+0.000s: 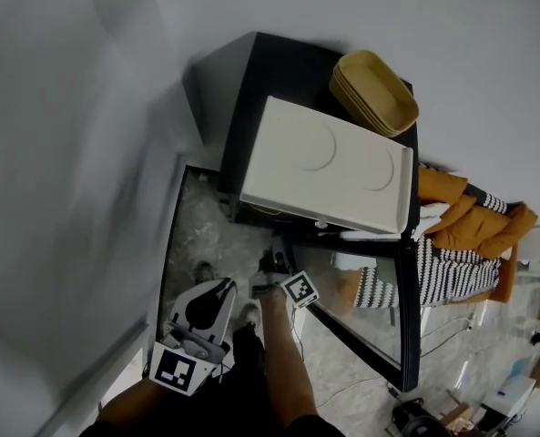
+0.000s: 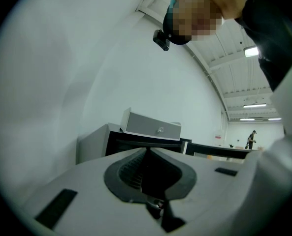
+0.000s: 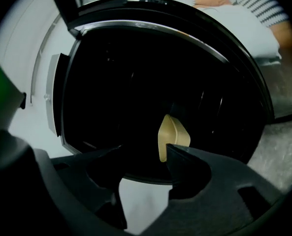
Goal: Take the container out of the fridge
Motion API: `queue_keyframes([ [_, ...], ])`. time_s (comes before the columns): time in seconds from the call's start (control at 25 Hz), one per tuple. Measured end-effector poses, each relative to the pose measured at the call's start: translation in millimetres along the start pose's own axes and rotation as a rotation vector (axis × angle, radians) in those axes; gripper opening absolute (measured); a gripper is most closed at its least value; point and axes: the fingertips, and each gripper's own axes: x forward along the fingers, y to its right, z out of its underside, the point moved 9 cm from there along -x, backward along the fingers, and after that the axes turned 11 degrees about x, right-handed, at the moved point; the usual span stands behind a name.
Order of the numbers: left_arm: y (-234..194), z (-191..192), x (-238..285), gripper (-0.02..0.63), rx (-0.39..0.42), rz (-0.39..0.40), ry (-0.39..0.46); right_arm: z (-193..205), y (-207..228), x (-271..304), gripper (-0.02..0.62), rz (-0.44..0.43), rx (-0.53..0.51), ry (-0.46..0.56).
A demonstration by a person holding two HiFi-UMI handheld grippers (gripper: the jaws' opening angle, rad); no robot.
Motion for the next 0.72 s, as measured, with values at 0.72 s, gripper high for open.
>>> queue_keyframes([
  [0.72,-12,14,12,0.017,-0.008,-0.01,-0.022,7,93,47,0.293,0.036,0.307,0.056],
])
